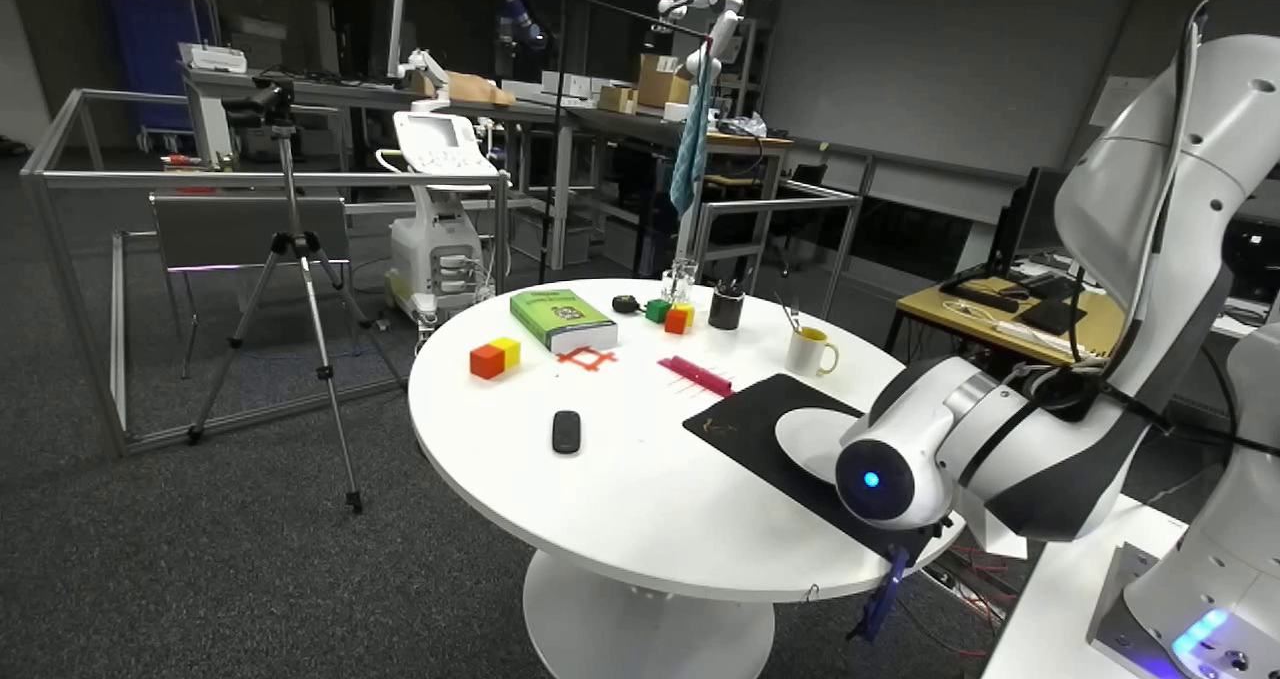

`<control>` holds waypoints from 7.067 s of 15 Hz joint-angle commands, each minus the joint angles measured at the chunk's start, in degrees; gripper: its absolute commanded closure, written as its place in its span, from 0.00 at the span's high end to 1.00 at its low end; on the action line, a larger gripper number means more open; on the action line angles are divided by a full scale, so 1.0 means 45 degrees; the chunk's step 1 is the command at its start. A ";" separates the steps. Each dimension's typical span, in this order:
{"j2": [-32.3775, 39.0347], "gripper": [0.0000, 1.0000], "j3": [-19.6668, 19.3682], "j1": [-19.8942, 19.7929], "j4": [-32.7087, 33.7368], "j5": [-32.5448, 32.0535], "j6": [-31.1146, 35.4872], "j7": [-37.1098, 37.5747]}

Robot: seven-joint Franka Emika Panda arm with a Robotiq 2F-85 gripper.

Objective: Pick up the smaller white plate and put it on the other white plate

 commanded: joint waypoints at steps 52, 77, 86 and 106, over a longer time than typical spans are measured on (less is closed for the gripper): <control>0.1755 0.01 -0.0380 -0.3705 0.0645 -0.5048 0.4094 0.0164; 0.0167 1.00 -0.0291 -0.4346 -0.0246 -0.4878 0.6370 -0.1224; -0.1295 1.00 -0.0786 -0.5329 -0.1876 -0.4857 1.0443 -0.1700; -0.8490 1.00 -0.1307 -0.6141 -0.5979 -0.0968 1.1514 -0.1567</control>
